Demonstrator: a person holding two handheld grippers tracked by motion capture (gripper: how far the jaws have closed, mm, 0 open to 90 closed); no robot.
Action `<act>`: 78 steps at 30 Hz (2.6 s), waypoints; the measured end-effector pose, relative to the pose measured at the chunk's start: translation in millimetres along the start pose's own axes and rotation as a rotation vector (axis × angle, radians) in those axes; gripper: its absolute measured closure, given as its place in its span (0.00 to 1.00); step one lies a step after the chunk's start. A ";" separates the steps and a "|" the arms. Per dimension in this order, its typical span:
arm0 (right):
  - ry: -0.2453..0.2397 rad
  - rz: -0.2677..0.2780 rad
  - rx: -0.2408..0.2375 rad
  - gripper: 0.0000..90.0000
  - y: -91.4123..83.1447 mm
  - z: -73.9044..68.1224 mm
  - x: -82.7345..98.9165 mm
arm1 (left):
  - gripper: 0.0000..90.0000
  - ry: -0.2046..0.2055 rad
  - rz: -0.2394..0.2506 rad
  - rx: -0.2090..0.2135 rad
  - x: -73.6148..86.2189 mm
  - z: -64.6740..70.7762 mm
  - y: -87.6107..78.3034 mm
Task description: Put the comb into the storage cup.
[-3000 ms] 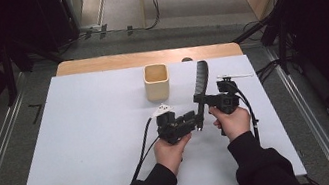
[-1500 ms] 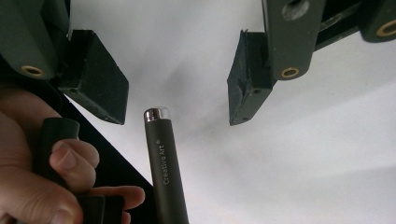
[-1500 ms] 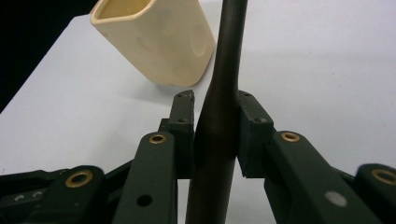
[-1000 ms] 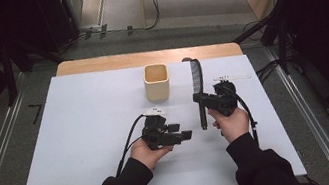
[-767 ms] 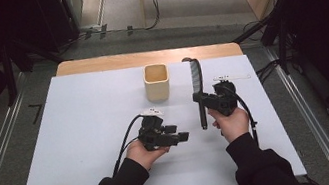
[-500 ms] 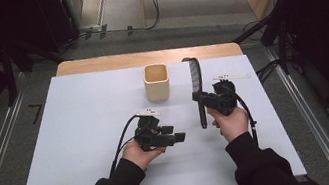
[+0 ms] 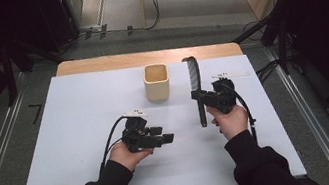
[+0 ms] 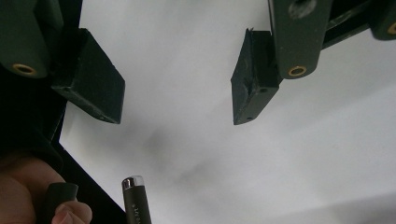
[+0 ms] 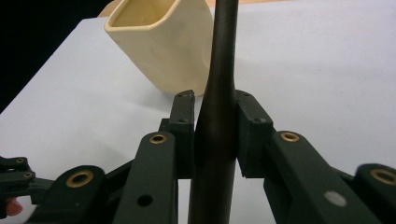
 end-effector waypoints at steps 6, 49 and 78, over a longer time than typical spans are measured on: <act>0.002 0.004 -0.003 0.77 -0.2 0.8 -2.2 | 0.37 0.001 -0.008 -0.009 5.1 -0.8 -6.9; -0.061 0.061 -0.044 0.78 -2.9 -23.3 -23.2 | 0.34 -0.005 -0.023 -0.104 42.9 -20.8 -62.2; -0.090 0.123 -0.032 0.78 7.5 -47.3 -55.0 | 0.34 -0.039 -0.020 -0.134 60.6 -30.5 -85.4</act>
Point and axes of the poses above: each handheld gripper's, and its own axes: y roughly forward along the jaws, x roughly out of its underside, z roughly to its right, the point moved 1 cm from there along y, roughly forward along the jaws, and after that the axes turned 11 degrees about -z, right-handed, at the moved point
